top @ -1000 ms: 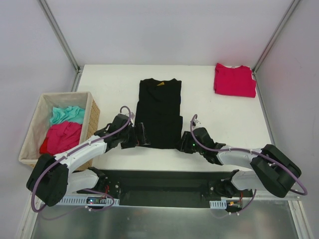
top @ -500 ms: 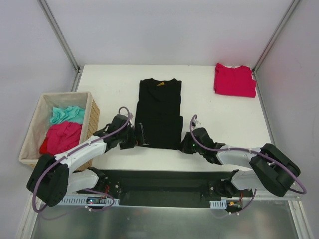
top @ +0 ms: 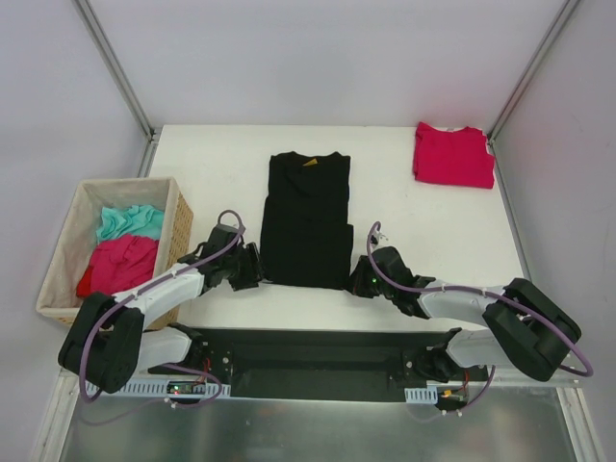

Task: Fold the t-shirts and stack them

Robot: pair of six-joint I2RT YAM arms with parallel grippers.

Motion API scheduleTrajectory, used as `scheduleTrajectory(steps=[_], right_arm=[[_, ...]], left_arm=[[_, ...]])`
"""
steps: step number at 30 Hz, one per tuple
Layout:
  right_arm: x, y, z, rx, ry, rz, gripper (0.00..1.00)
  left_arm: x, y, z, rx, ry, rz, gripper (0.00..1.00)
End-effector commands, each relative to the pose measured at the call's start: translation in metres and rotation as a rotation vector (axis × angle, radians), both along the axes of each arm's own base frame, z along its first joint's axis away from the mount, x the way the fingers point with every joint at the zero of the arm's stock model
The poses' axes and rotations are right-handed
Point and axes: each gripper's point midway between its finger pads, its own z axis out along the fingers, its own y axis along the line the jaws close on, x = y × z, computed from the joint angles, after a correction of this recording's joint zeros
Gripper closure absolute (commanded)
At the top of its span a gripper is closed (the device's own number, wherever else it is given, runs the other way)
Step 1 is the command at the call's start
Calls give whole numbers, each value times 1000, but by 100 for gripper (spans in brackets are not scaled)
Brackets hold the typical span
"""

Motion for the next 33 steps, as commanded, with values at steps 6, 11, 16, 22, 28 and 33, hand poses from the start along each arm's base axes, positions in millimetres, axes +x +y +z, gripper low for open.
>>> scheduleTrajectory(steps=[6, 11, 16, 22, 28, 33], right_arm=[[2, -1, 3, -24, -14, 6, 99], [1, 1, 1, -22, -6, 14, 99], [2, 1, 3, -18, -13, 13, 99], [2, 0, 2, -22, -10, 11, 99], [2, 1, 3, -20, -9, 13, 99], [1, 1, 4, -21, -11, 14, 99]], left_arm=[[-13, 15, -23, 36, 77, 19, 61], [-14, 21, -23, 31, 70, 40, 61], [-15, 30, -24, 25, 64, 69, 62], [-14, 38, -25, 25, 60, 97, 65], [-11, 37, -25, 20, 64, 98, 72], [-8, 33, -27, 3, 73, 93, 70]])
